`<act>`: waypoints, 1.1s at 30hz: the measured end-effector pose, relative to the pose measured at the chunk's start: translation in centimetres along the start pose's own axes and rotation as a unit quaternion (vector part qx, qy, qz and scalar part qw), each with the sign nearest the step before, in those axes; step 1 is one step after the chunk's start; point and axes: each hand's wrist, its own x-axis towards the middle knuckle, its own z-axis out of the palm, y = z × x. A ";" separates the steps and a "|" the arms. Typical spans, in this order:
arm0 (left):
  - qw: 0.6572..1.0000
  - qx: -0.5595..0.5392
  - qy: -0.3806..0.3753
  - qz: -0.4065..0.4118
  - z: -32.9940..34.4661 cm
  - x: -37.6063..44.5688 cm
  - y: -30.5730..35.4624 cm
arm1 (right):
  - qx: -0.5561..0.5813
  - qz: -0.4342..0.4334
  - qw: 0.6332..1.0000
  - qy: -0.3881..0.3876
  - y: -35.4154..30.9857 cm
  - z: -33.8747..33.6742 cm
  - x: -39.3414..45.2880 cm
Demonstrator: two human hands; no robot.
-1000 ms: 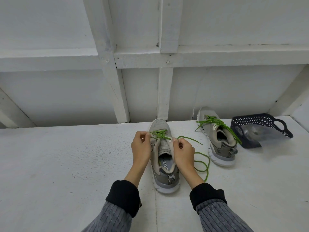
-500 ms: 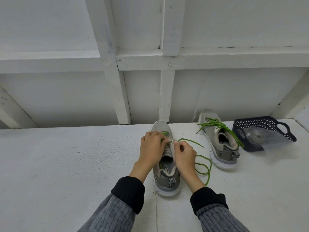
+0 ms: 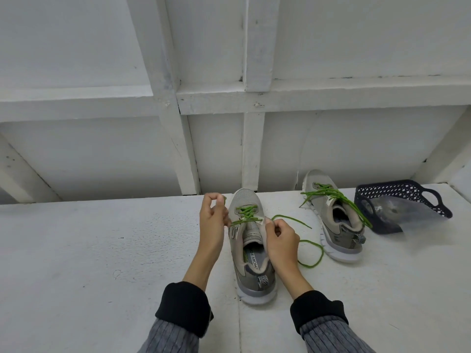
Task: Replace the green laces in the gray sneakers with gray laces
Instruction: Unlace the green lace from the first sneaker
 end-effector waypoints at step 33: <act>0.817 0.551 -0.088 0.145 1.2 -0.1 -1.7 | 0.012 0.006 1.000 0.011 -0.2 0.0 -0.1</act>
